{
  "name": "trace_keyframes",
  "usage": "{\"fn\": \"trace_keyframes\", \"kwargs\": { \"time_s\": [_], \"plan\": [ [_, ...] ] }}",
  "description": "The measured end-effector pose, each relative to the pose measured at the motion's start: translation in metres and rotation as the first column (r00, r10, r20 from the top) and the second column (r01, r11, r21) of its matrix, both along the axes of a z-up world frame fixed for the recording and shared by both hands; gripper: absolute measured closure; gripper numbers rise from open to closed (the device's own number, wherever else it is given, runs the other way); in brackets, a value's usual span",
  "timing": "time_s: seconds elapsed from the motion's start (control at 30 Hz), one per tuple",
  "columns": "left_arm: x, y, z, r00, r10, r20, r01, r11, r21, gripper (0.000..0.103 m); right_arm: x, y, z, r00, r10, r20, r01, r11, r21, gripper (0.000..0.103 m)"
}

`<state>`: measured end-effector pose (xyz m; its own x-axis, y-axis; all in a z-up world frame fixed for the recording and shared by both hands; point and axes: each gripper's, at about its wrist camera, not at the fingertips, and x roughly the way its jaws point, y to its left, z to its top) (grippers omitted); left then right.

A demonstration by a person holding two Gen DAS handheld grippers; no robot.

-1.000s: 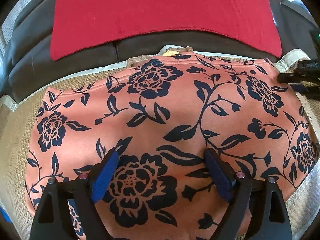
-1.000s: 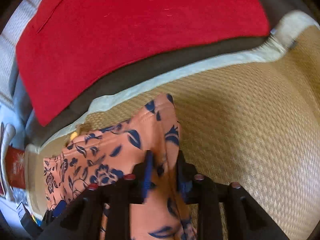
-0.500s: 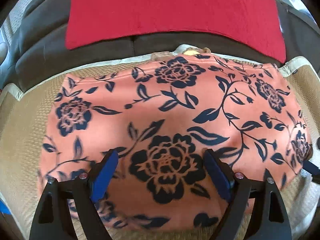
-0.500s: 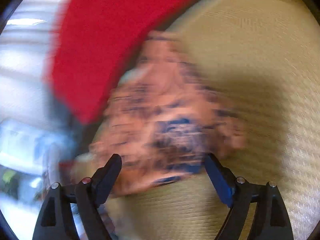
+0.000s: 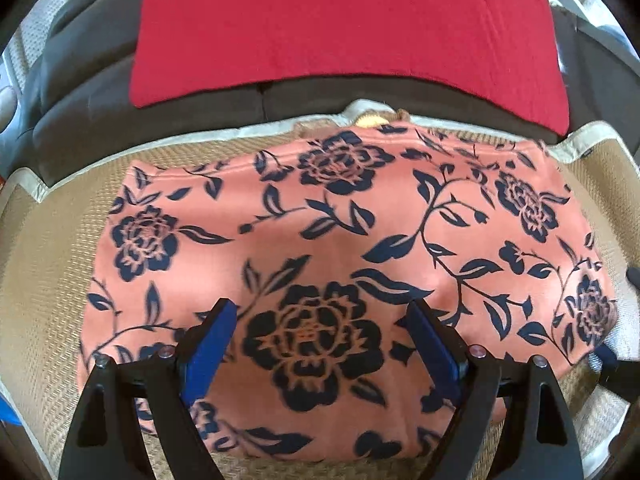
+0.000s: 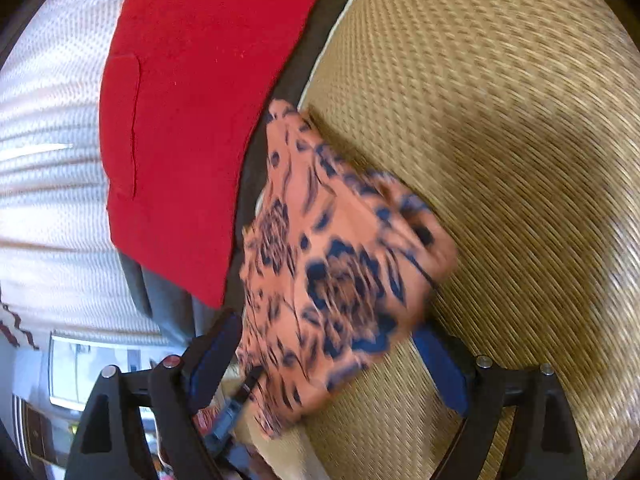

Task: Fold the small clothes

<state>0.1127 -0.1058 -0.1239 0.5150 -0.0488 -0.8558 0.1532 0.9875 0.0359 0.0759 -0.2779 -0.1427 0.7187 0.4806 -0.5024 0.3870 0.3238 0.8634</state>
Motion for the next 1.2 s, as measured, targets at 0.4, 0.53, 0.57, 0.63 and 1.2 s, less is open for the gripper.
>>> {"fn": "trace_keyframes", "kwargs": {
  "time_s": [0.4,0.53,0.57,0.63,1.2],
  "plan": [
    [0.009,-0.02,-0.013,1.0,-0.016,-0.009,0.017,0.997,0.074,0.014,0.041,0.026,0.016,0.991,0.069,-0.113,-0.097,0.958,-0.271,0.073],
    [0.012,-0.026,-0.016,1.0,-0.015,-0.014,0.016,0.997,0.072,0.014,0.035,0.019,0.006,0.997,0.07,-0.036,-0.074,0.99,-0.116,0.022],
    [0.01,-0.022,-0.015,1.0,-0.018,-0.012,0.018,0.997,0.073,0.014,0.034,0.019,0.01,0.997,0.072,-0.004,-0.073,0.992,-0.099,0.011],
    [0.011,-0.022,-0.015,1.0,-0.016,-0.01,0.017,0.997,0.071,0.014,0.025,0.013,0.019,0.997,0.078,0.001,-0.077,0.989,-0.123,0.011],
    [0.011,-0.013,-0.02,1.0,-0.026,0.001,0.026,0.998,0.059,0.014,0.021,-0.006,0.022,0.994,0.064,-0.086,-0.085,0.958,-0.274,0.079]
  ]
}}
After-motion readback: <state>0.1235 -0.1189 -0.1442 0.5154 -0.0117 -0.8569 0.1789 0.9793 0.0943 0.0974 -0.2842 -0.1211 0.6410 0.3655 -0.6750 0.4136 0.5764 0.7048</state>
